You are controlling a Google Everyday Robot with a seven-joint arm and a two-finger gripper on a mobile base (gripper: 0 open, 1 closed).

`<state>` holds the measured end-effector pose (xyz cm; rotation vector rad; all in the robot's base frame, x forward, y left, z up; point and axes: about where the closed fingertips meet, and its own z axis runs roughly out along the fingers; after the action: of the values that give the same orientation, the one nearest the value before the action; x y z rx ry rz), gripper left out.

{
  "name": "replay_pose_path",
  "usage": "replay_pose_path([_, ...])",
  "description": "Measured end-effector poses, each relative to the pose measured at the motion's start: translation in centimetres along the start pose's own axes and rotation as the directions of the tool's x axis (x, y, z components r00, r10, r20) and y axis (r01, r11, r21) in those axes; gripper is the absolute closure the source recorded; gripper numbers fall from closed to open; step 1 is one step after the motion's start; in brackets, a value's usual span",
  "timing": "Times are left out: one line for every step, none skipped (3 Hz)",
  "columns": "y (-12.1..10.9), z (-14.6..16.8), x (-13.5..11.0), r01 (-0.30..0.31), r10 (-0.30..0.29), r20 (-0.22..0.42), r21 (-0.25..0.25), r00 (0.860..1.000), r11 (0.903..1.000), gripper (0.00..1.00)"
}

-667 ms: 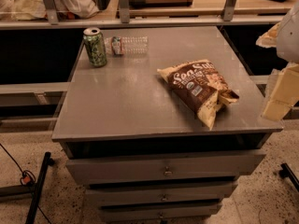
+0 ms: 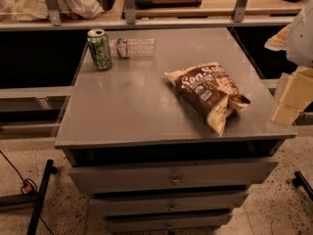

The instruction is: Move brown chip bag near green can

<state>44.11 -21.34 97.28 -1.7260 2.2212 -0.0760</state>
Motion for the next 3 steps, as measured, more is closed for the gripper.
replay_pose_path([-0.8,3.8,-1.7,-0.005,0.007,0.041,-0.05,0.999,0.9987,0.0])
replay_pose_path([-1.5,8.9,-3.9,-0.026,0.034,0.071,-0.108,0.997,0.9938,0.0])
replay_pose_path([-1.5,12.4,-5.7,-0.064,0.08,0.106,-0.146,0.991,0.9872,0.18])
